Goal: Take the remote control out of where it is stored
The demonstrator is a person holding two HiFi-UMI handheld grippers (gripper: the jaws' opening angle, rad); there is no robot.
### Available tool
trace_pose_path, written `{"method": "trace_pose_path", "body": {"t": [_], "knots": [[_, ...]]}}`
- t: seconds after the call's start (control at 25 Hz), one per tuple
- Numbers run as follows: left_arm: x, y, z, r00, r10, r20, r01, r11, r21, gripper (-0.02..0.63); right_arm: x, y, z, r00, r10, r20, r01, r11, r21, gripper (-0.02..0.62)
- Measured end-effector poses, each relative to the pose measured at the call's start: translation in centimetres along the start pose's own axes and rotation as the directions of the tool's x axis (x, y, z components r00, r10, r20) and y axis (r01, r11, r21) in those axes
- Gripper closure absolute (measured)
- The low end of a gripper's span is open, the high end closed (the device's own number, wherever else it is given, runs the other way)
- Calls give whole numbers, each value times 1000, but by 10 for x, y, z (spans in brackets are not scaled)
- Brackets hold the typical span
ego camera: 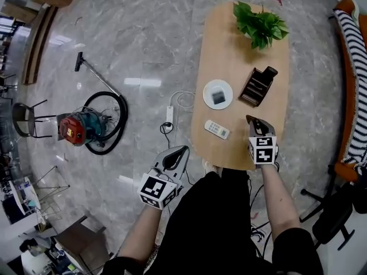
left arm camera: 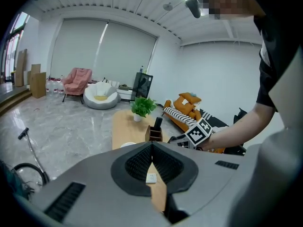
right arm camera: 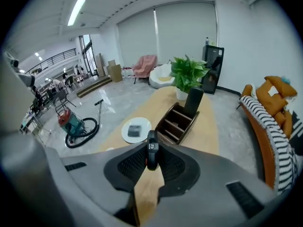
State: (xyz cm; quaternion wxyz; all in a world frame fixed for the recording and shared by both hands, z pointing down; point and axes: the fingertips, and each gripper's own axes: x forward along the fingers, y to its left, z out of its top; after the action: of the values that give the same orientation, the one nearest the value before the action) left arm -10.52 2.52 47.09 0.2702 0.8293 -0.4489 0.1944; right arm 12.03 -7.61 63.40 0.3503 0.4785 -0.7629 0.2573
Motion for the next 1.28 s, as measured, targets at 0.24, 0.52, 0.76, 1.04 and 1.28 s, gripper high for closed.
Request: {"method": "trace_pose_path", "body": {"t": [0.24, 0.52, 0.76, 1.04, 1.28], "knots": [[24, -3, -4, 999, -33, -40, 33, 999, -3, 600, 23, -7, -31, 996, 87, -13, -76, 926, 370, 526], [36, -1, -20, 994, -25, -110, 23, 999, -26, 600, 54, -12, -58, 991, 133, -32, -77, 733, 676, 526], [49, -1, -27, 990, -16, -138, 9, 999, -49, 600, 74, -34, -82, 994, 93, -65, -4, 604, 797, 526], [68, -1, -32, 984, -20, -177, 9, 998, -63, 600, 94, -58, -108, 997, 33, -71, 47, 477, 878, 507], [85, -4, -35, 978, -28, -205, 16, 998, -64, 600, 110, -65, -128, 993, 51, -107, 81, 360, 930, 485]]}}
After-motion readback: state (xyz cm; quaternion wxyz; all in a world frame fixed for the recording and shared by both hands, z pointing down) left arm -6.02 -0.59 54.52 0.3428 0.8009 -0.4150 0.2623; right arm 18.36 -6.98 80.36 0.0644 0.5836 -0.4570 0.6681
